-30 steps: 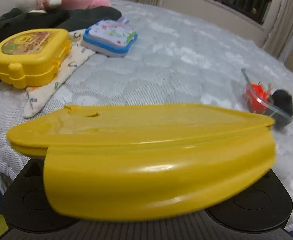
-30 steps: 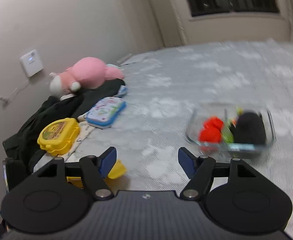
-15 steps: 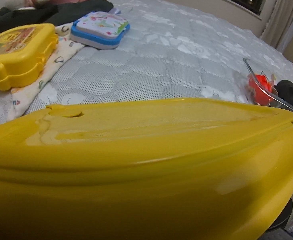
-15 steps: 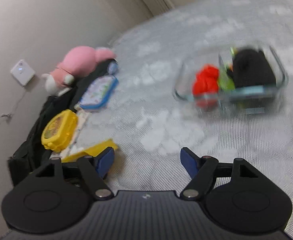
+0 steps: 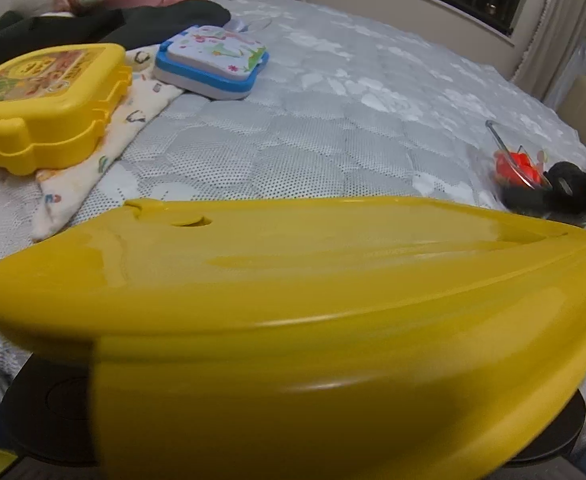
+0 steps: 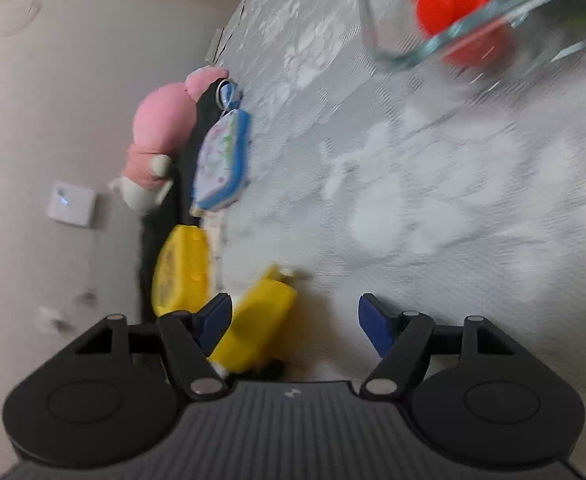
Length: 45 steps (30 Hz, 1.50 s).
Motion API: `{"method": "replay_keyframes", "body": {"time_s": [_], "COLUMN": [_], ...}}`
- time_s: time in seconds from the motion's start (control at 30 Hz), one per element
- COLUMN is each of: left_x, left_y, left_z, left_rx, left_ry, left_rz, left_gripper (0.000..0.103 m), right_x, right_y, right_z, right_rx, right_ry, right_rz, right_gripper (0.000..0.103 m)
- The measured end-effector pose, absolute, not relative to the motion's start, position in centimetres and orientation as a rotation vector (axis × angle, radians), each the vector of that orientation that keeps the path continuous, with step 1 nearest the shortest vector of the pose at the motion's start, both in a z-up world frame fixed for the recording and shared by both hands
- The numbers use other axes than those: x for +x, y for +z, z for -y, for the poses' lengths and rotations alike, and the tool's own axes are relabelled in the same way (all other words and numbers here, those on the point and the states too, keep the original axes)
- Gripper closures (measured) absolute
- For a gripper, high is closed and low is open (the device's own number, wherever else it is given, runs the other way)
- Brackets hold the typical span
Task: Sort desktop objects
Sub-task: 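Carry the upright yellow lid toward the left tool with the right tool, then close the left tool on the yellow lid while the right tool holds it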
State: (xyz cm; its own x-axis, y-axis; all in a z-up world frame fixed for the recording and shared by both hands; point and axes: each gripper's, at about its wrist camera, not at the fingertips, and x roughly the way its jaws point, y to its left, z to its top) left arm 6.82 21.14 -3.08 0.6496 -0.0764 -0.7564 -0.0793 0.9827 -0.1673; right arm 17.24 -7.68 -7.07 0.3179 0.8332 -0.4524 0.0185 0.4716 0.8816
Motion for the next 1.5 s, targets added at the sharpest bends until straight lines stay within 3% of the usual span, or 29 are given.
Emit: {"method": "replay_keyframes", "body": {"time_s": [0.17, 0.23, 0.27, 0.6, 0.93, 1.1, 1.27, 1.5], "left_x": [5.6, 5.6, 5.7, 7.6, 6.5, 5.3, 7.6, 9.8], "left_y": [-3.2, -3.2, -3.2, -2.9, -2.3, -0.9, -2.7, -3.7], "left_z": [-21.7, -21.8, -21.8, -20.0, -21.2, -24.7, -26.6, -25.7], "left_rx": [-0.186, -0.183, -0.179, -0.095, -0.072, -0.266, -0.713, -0.828], "left_ry": [-0.007, -0.009, -0.008, 0.018, 0.118, 0.150, -0.101, -0.167], "left_rz": [-0.865, -0.868, -0.871, -0.902, -0.913, -0.855, -0.901, -0.881], "left_gripper": [0.001, 0.001, 0.001, 0.001, 0.001, 0.001, 0.001, 0.001], "right_x": [19.0, 18.8, 18.7, 18.5, 17.8, 17.0, 16.0, 15.4], "right_y": [-8.7, -8.5, -8.4, -4.9, -7.8, -8.3, -7.2, -6.5], "right_z": [4.7, 4.1, 3.9, 9.8, 11.8, 11.5, 10.6, 10.4], "right_rx": [1.029, 0.998, 0.982, 0.863, 0.902, 0.846, 0.719, 0.644], "right_ry": [0.735, 0.754, 0.763, 0.595, 0.537, 0.520, 0.509, 0.511], "right_rz": [-1.231, -1.219, -1.212, -0.944, -0.952, -0.935, -0.894, -0.888], "right_gripper": [0.030, 0.050, 0.071, 0.073, 0.073, 0.067, 0.061, 0.057]}}
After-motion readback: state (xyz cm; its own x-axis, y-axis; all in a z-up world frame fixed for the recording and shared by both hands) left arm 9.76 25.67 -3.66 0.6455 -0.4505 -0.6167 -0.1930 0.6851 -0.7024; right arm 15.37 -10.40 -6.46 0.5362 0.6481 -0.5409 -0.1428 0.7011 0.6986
